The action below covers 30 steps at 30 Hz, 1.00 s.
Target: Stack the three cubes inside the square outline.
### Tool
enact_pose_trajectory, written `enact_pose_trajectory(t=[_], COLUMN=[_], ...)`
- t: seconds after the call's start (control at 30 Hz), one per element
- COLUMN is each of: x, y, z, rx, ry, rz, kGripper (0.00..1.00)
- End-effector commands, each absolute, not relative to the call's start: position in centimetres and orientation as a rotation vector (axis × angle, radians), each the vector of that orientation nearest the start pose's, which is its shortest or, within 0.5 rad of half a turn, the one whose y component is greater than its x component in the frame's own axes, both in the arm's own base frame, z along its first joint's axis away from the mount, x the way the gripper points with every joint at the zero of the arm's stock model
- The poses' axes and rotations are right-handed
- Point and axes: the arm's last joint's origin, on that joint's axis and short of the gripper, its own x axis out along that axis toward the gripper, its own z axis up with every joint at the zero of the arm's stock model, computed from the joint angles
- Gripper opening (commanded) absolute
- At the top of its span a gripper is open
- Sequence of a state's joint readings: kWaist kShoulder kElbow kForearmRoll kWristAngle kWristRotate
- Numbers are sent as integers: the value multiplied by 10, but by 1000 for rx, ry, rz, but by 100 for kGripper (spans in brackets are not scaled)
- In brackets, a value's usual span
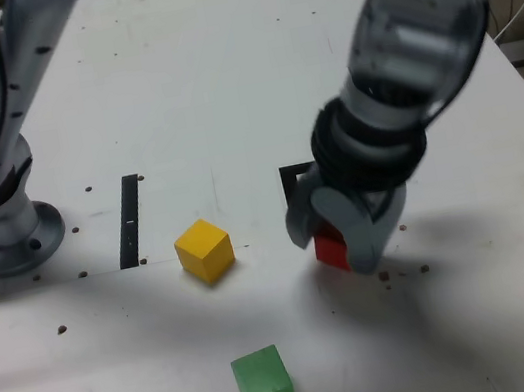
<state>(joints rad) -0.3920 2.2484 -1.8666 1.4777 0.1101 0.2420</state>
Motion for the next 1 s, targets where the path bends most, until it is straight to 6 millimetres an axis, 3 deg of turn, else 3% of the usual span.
enact_pose_trajectory(t=[0.0, 0.17, 0.47, 0.67, 0.97], x=[376, 375, 381, 383, 386], y=[-144, -123, -62, -36, -18], z=[247, 262, 272, 267, 243], rx=[599, 489, 221, 119, 71], ry=[1779, 1781, 1806, 1823, 1846], rz=[-380, -311, -219, -177, -147], kGripper=[33, 33, 33, 33, 33])
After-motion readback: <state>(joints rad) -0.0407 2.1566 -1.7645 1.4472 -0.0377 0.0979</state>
